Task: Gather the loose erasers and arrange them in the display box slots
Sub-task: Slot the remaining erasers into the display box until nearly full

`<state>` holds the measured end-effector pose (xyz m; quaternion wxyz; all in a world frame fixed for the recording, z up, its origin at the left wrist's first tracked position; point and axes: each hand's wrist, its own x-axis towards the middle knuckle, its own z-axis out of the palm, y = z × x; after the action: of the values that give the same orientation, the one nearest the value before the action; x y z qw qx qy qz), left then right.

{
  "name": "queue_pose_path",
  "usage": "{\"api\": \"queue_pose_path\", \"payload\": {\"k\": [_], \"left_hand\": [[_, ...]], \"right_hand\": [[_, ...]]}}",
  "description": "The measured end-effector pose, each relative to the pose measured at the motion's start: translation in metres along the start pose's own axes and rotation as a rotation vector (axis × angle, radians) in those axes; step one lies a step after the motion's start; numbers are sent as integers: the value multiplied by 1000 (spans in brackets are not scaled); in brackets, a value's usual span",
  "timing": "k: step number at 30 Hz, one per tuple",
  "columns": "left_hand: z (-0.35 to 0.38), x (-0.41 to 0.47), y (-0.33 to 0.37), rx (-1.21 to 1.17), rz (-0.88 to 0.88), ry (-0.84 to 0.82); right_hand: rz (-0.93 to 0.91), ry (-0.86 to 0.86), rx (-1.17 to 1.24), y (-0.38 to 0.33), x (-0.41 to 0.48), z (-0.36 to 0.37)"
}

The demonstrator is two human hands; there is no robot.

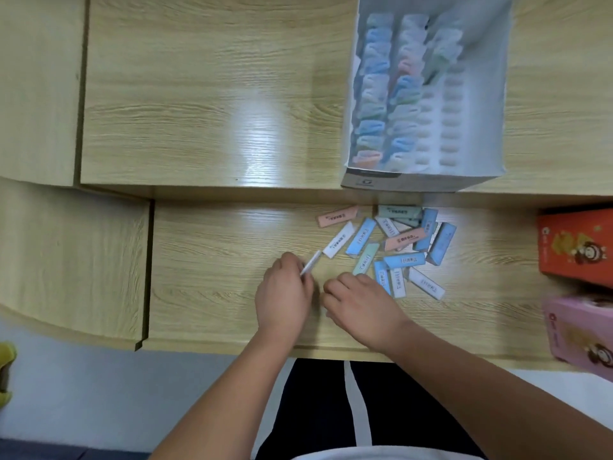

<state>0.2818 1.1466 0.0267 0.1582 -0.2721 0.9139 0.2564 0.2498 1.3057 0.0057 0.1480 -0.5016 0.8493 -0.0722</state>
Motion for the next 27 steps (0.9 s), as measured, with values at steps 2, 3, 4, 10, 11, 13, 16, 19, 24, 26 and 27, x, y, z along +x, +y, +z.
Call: {"api": "queue_pose_path", "payload": {"k": [2, 3, 4, 10, 11, 13, 16, 19, 24, 26, 27], "left_hand": [[-7, 3, 5, -36, 32, -10], [-11, 4, 7, -62, 65, -9], [-15, 6, 8, -89, 105, -9], [-73, 13, 29, -219, 441, -77], [-87, 13, 37, -244, 480, -85], [-114, 13, 56, -316, 516, -92], [-152, 13, 89, -481, 518, -154], [-181, 20, 121, -605, 531, -139], [-198, 45, 166, -588, 606, -7], [-198, 55, 179, -539, 640, 44], [-196, 60, 184, -497, 659, 69]], "right_hand": [[32, -5, -1, 3, -1, -4], [47, 3, 8, 7, -1, -10], [67, 33, 28, 11, -2, -14], [388, 291, 296, 47, -8, -102], [420, 335, 338, 53, -12, -122], [469, 443, 437, 66, -21, -160], [476, 600, 587, 75, -33, -210], [495, 760, 740, 83, -37, -241], [507, 877, 707, 122, -9, -264], [514, 895, 658, 136, 9, -264], [506, 878, 628, 143, 18, -261]]}}
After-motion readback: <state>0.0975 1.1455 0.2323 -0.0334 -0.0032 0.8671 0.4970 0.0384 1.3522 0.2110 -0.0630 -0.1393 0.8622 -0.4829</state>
